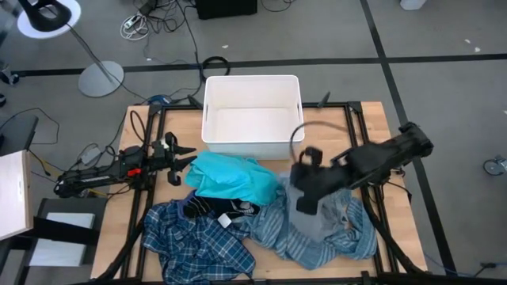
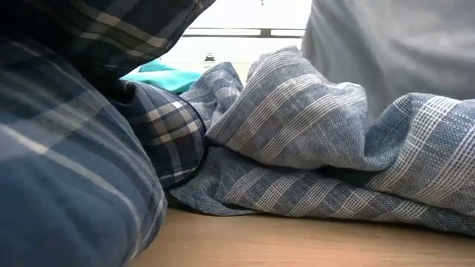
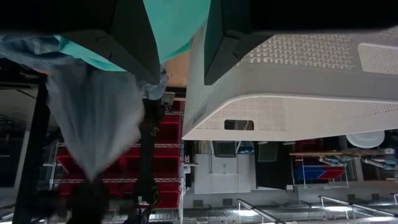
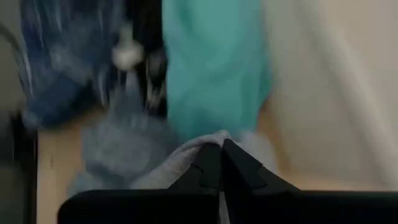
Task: Sort clothes
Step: Put the gray shirt into the white bin
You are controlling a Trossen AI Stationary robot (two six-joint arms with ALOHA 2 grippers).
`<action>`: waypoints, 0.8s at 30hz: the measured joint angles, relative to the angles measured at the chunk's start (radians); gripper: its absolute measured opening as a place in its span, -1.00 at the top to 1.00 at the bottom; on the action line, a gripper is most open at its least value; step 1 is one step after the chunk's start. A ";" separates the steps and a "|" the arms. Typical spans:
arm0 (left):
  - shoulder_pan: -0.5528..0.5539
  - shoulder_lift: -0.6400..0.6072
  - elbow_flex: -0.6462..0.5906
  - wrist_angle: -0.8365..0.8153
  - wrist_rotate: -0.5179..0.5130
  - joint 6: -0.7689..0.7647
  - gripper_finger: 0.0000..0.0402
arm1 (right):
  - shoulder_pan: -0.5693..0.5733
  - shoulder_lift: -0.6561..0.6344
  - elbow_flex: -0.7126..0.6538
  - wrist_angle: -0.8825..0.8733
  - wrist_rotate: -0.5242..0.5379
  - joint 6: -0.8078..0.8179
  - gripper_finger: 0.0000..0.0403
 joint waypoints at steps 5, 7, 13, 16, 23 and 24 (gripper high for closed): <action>0.000 0.000 0.000 0.000 0.000 0.000 0.35 | -0.064 0.001 0.190 0.101 0.072 -0.184 0.99; 0.000 0.000 0.000 0.000 0.000 0.000 0.35 | -0.109 0.001 0.243 0.190 0.082 -0.267 1.00; 0.000 0.000 0.000 0.000 0.000 0.000 0.35 | -0.267 0.001 0.343 0.580 0.065 -0.539 1.00; 0.000 0.000 0.000 0.000 0.000 0.000 0.35 | -0.354 0.002 0.349 0.823 0.013 -0.658 1.00; 0.000 0.000 0.000 0.000 0.000 0.000 0.35 | -0.592 0.019 0.350 1.264 -0.180 -0.704 1.00; 0.000 0.000 0.000 0.000 0.000 0.000 0.35 | -0.622 0.029 0.350 1.293 -0.200 -0.698 1.00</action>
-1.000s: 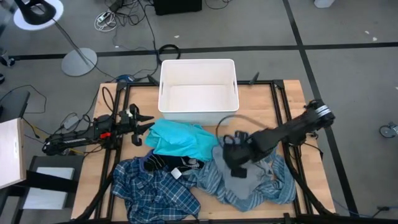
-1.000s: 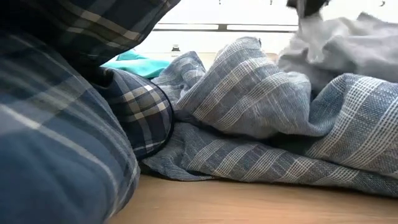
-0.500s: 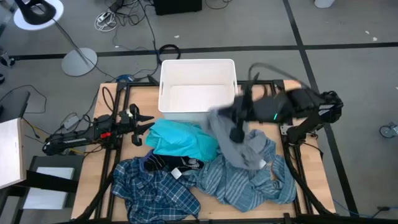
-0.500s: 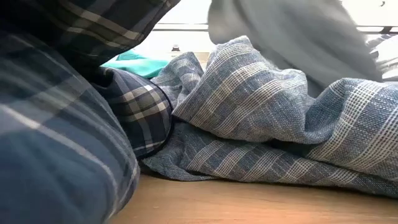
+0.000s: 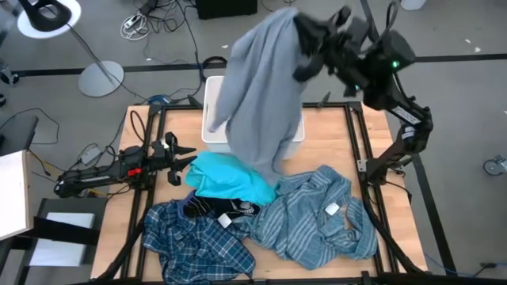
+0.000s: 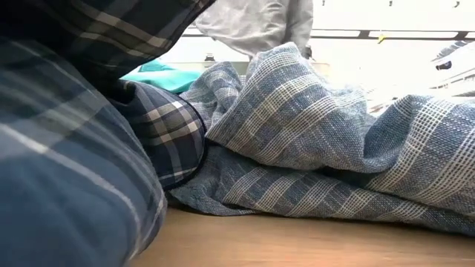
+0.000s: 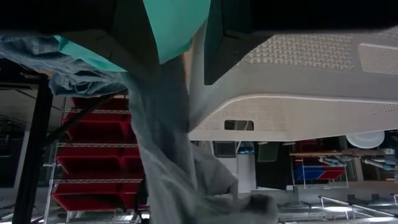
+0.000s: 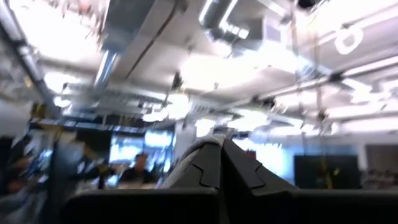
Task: Sort clothes
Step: Put the gray shirt into the white bin
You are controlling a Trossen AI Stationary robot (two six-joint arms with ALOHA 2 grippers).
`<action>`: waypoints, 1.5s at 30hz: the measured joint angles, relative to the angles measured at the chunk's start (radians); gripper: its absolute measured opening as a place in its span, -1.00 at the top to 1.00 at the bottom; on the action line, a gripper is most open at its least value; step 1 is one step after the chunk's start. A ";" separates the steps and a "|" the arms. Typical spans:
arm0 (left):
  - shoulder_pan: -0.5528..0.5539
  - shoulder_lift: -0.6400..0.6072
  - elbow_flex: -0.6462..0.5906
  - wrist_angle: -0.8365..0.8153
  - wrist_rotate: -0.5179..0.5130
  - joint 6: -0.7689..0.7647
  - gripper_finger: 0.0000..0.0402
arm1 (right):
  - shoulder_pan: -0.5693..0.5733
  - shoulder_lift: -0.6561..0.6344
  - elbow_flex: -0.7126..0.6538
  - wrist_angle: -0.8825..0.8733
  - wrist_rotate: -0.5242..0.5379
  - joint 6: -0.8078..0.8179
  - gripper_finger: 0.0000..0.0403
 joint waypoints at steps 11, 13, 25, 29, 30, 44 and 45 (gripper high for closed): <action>0.000 0.000 0.000 0.000 0.000 0.000 0.35 | -0.198 0.168 -0.002 -0.158 -0.182 0.196 1.00; 0.000 0.000 0.000 0.000 0.000 0.000 0.35 | -0.211 0.206 -0.002 -0.157 -0.272 0.256 1.00; 0.000 0.000 0.000 0.000 0.000 0.000 0.35 | -0.260 0.262 -0.002 -1.034 -0.288 0.306 0.98; 0.000 0.000 0.000 0.000 0.000 0.000 0.35 | -0.261 0.281 -0.005 -1.205 -0.269 0.316 0.87; 0.000 0.000 0.000 0.002 0.000 0.000 0.35 | -0.260 0.284 -0.006 -1.214 -0.268 0.327 0.83; 0.000 0.000 0.000 0.001 0.000 0.000 0.35 | -0.226 0.188 -0.007 -1.389 -0.259 0.382 0.10; 0.000 0.000 0.000 0.000 0.000 0.000 0.35 | -0.211 0.168 -0.007 -1.401 -0.237 0.392 0.09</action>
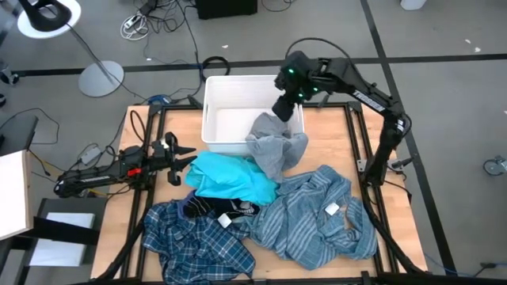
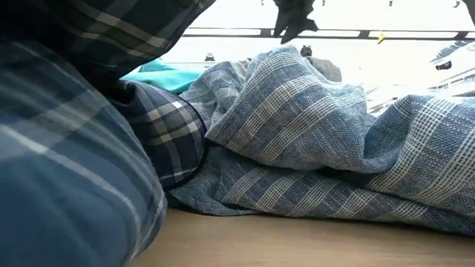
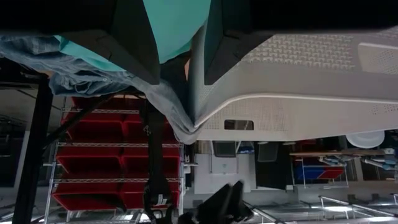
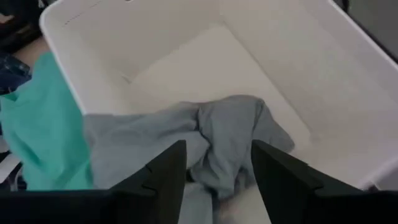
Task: Sort clothes
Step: Put the gray shirt into the white bin
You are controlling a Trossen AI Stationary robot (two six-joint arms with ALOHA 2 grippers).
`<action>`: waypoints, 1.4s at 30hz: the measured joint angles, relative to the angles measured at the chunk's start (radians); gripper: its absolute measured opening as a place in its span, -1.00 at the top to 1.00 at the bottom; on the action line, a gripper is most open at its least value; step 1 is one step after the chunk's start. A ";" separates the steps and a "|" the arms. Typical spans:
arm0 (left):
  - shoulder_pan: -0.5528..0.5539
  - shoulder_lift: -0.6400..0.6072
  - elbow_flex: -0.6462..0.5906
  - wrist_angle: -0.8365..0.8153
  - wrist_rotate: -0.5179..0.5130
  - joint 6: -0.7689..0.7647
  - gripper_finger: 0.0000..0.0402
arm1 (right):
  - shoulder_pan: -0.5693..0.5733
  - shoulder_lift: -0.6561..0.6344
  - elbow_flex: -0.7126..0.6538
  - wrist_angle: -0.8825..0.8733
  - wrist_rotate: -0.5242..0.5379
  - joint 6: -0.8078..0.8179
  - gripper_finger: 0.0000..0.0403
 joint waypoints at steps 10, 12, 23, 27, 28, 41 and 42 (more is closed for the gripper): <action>0.000 0.000 0.000 0.000 0.000 0.000 0.35 | 0.394 -0.204 -0.071 -0.074 0.399 0.190 0.10; 0.000 0.000 0.000 0.000 0.000 0.000 0.35 | 0.503 -0.242 -0.153 -0.073 0.532 0.255 0.10; 0.000 0.000 0.000 0.001 0.000 0.000 0.35 | 0.843 -0.371 -0.877 0.234 0.867 0.747 0.11; 0.000 0.000 0.000 0.001 0.000 0.000 0.35 | 0.843 -0.345 -1.108 0.533 0.880 0.753 0.10; 0.000 0.000 0.000 0.001 0.000 0.000 0.35 | 0.835 -0.330 -1.157 0.631 0.885 0.739 0.10; 0.000 0.000 0.000 0.000 0.000 0.000 0.35 | 0.684 -0.020 -1.418 1.708 0.919 0.248 0.20; 0.000 0.000 0.000 0.001 0.000 0.000 0.35 | 0.670 -0.006 -1.410 1.735 0.916 0.209 0.28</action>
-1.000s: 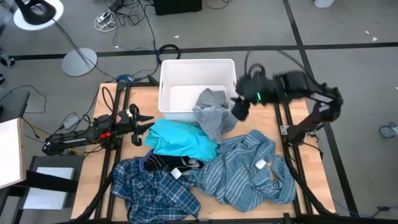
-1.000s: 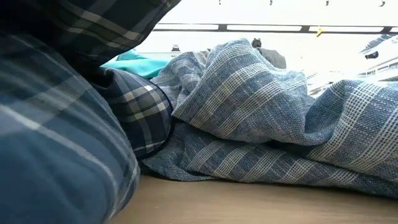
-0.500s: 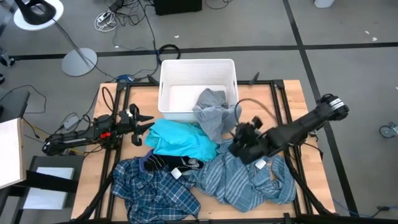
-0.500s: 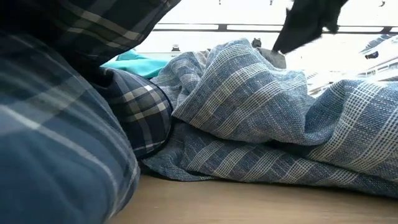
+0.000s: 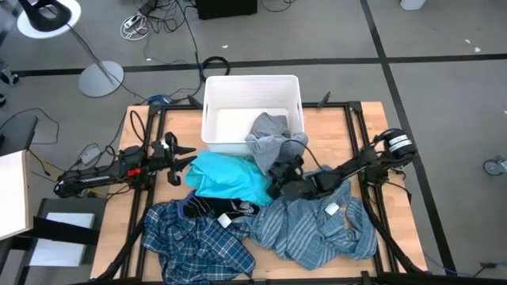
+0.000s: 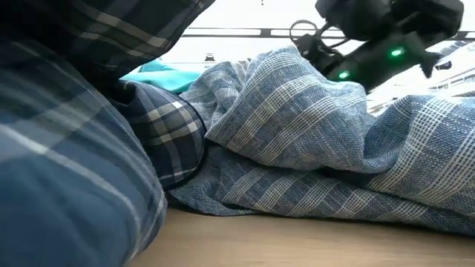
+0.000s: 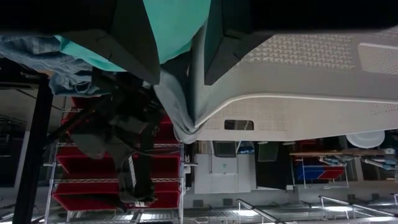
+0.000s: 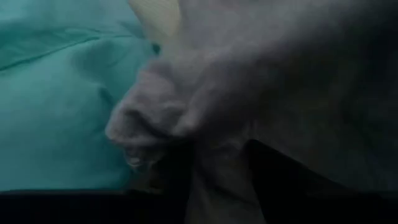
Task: Sort clothes
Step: Put the gray shirt into the white bin
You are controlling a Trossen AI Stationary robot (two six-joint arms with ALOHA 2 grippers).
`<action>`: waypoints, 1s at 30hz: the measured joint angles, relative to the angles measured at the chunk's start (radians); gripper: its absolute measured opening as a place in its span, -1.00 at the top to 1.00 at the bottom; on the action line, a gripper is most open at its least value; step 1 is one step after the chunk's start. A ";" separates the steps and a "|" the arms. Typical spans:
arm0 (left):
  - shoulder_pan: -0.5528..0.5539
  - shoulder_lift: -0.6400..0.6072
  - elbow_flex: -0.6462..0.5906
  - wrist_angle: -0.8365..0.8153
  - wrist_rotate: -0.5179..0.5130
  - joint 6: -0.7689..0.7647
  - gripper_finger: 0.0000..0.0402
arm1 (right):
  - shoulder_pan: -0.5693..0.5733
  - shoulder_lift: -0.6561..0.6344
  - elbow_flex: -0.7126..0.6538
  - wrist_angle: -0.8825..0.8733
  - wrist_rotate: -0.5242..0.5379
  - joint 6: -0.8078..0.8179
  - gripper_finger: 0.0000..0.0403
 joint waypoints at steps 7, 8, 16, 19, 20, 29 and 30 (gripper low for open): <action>0.000 0.000 0.000 -0.001 0.000 0.000 0.35 | -0.046 -0.068 0.131 0.037 -0.116 -0.350 0.93; 0.000 0.000 0.000 -0.001 0.000 0.000 0.35 | -0.046 -0.091 0.161 0.038 -0.117 -0.417 0.94; 0.000 0.000 0.000 -0.001 0.000 0.000 0.35 | -0.136 -0.178 0.523 -0.054 -0.224 -0.852 0.99; 0.000 0.000 0.000 -0.001 0.000 0.000 0.35 | -0.231 -0.149 0.713 -0.205 -0.355 -0.877 0.99; 0.000 0.000 0.000 -0.001 0.000 0.000 0.35 | -0.264 -0.132 0.782 -0.264 -0.380 -0.873 0.99; 0.000 0.000 0.000 -0.001 0.000 0.000 0.35 | -0.496 0.039 1.246 -0.798 -0.491 -0.597 1.00; 0.000 0.000 0.000 -0.001 0.000 0.000 0.35 | -0.513 0.051 1.263 -0.858 -0.508 -0.530 1.00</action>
